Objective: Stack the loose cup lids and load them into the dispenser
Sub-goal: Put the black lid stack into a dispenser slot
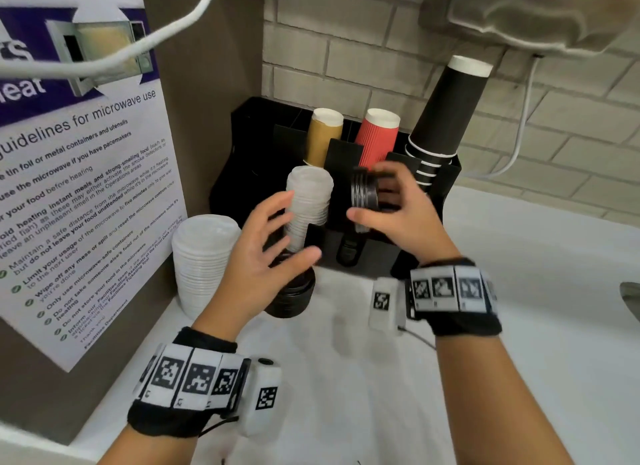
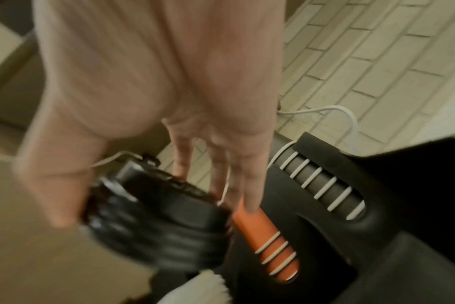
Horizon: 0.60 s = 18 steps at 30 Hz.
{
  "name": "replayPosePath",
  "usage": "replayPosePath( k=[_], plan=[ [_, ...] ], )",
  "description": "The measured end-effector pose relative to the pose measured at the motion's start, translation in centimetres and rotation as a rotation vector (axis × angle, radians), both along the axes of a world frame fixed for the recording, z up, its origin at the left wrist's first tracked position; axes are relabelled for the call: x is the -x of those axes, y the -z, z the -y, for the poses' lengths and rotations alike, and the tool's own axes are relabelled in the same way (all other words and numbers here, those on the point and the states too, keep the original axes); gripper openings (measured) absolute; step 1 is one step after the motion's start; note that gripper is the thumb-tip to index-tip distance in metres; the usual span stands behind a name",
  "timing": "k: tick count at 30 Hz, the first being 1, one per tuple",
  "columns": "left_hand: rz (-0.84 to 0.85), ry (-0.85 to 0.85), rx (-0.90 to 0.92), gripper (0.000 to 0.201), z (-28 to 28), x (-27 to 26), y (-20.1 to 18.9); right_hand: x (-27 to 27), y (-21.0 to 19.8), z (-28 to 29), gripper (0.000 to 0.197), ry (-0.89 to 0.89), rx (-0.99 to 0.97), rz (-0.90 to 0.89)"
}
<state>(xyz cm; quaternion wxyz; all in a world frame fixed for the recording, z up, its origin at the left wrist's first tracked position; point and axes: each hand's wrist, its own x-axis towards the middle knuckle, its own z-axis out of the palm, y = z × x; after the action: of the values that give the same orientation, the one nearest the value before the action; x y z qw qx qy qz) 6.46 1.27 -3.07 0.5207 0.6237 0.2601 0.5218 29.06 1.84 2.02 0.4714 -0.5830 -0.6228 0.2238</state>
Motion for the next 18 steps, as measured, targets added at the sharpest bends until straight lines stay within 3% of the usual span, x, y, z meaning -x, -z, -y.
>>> replayPosePath(
  k=[3,8,14,18],
  plan=[
    [0.012,-0.105,-0.006,0.056,-0.4,0.8,-0.2,-1.7,0.2,-3.8,0.077,0.098,0.128,0.336],
    [0.012,-0.170,0.010,0.051,-0.6,1.4,-0.5,-1.1,2.2,-7.5,0.090,-0.003,0.429,0.843],
    [0.003,-0.179,0.041,0.040,-0.5,1.9,-0.3,-0.5,3.3,-8.3,0.092,-0.040,0.558,1.163],
    [-0.012,-0.185,0.048,0.037,-0.4,2.1,0.0,-0.4,3.4,-8.3,0.094,-0.064,0.592,1.179]
  ],
)
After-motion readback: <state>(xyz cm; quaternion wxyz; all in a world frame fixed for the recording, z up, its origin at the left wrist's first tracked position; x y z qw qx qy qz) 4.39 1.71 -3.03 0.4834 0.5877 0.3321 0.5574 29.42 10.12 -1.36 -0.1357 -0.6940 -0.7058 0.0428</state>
